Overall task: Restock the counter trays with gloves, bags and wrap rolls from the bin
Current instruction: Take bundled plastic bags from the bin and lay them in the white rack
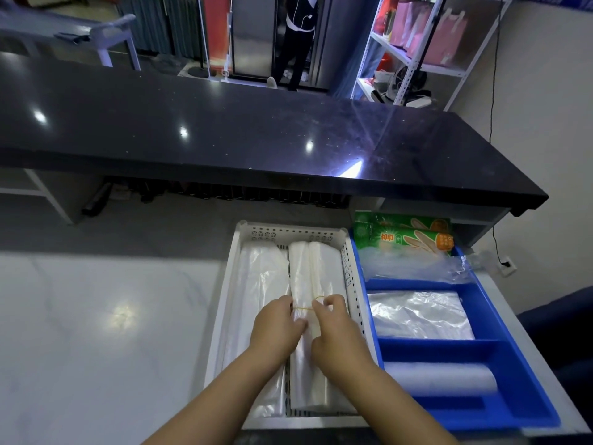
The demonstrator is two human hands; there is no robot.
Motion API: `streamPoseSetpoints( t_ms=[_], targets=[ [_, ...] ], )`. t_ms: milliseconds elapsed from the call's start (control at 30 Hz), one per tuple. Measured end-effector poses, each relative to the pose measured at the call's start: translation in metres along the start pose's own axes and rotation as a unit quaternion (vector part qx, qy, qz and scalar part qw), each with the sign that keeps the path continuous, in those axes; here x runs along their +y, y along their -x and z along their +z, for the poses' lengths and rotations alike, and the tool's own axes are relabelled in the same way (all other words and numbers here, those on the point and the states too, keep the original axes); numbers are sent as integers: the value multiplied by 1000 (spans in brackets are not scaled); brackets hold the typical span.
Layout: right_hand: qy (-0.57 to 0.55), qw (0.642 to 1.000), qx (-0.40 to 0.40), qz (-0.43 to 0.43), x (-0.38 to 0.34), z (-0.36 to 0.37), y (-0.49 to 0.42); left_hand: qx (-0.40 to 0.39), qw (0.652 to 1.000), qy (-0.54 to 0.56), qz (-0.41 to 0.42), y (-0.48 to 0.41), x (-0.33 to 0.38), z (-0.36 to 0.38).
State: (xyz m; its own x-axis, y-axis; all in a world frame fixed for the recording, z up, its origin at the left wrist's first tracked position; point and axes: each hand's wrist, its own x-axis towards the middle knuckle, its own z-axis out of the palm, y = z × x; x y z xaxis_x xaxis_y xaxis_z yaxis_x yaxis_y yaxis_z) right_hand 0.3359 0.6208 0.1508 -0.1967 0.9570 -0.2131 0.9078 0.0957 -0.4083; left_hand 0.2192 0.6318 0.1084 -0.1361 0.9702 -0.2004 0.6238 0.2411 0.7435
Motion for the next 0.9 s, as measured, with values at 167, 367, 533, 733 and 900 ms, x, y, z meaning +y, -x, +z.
streamPoseSetpoints(
  t_ms=[167, 367, 533, 733, 900],
  targets=[
    [17, 999, 7, -42, 4, -2, -1, 13, 999, -47, 20, 7, 0, -1],
    [77, 992, 49, -87, 18, 3, -14, -6, 976, -183, 118, 15, -9, -5],
    [97, 987, 36, -122, 23, 6, -22, -23, 973, -196, 121, 13, -7, -10],
    [67, 982, 78, -157, 30, -6, -34, 78, 976, -191, 73, 30, -4, -35],
    [66, 957, 60, -276, 4, 3, -33, 204, 959, -197, 17, 72, -10, -54]
  ],
)
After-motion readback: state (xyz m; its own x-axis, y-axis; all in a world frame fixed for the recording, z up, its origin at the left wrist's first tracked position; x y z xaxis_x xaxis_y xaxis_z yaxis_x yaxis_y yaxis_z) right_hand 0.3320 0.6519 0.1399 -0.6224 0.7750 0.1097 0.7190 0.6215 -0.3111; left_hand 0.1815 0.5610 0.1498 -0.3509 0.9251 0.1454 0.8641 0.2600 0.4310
